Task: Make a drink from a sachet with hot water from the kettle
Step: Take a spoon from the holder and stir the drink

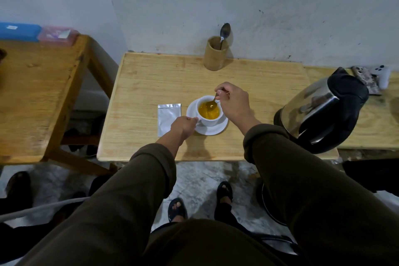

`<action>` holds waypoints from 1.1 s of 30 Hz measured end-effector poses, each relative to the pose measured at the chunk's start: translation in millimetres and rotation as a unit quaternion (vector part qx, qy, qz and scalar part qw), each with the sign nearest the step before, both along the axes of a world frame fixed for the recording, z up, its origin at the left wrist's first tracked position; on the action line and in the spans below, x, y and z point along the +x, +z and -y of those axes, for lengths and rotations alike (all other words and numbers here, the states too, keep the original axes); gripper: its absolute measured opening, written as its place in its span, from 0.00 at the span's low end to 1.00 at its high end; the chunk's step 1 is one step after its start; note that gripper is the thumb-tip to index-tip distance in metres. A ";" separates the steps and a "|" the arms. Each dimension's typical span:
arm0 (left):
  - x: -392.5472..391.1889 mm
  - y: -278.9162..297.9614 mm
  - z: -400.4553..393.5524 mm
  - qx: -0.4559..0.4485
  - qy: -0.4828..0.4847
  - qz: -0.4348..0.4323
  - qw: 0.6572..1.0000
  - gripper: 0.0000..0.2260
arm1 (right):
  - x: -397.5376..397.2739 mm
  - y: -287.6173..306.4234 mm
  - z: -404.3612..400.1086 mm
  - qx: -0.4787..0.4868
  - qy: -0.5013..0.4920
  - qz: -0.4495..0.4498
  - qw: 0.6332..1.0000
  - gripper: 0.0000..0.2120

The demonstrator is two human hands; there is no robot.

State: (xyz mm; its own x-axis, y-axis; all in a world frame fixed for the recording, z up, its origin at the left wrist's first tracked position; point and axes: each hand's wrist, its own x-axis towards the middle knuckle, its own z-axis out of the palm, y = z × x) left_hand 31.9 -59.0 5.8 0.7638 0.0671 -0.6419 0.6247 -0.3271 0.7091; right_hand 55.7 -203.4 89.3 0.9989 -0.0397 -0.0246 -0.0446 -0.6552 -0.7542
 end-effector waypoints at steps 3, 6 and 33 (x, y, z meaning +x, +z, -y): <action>-0.3 0.3 0.3 0.001 -0.001 0.001 1.000 0.20 | -2.6 0.3 -0.8 0.040 0.007 -0.027 0.999 0.08; -1.3 3.5 1.8 0.011 -0.009 0.003 1.000 0.21 | -3.9 2.3 -0.4 0.079 0.025 -0.056 0.995 0.07; -10.1 11.9 8.7 0.057 -0.007 0.010 0.998 0.20 | -58.6 11.5 78.5 0.105 0.010 -0.332 0.937 0.07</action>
